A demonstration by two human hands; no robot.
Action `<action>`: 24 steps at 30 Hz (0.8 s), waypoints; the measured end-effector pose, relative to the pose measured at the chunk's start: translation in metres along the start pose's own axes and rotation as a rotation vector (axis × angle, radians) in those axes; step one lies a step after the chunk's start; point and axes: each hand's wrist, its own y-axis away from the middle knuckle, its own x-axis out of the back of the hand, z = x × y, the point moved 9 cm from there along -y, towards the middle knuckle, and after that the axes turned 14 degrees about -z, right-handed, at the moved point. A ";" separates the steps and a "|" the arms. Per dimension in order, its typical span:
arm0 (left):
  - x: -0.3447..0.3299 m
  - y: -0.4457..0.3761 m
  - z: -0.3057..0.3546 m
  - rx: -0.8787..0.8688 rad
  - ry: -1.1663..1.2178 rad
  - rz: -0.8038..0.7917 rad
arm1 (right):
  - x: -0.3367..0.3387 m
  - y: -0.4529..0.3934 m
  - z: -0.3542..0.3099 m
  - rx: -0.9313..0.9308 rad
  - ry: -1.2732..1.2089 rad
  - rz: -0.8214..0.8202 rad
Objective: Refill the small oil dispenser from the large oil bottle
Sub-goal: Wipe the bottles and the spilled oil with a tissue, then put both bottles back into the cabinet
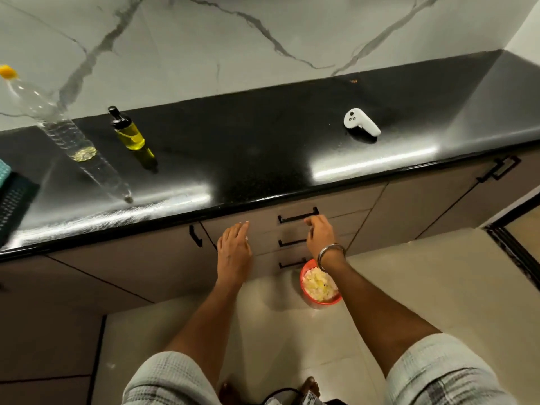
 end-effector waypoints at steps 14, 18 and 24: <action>0.158 0.012 -0.161 0.091 0.001 0.204 | -0.109 -0.046 -0.271 0.340 0.271 -0.092; 0.202 0.017 -0.220 0.160 -0.007 0.263 | -0.153 -0.061 -0.348 0.449 0.339 -0.123; 0.247 0.011 -0.281 0.228 0.009 0.316 | -0.199 -0.081 -0.421 0.560 0.390 -0.125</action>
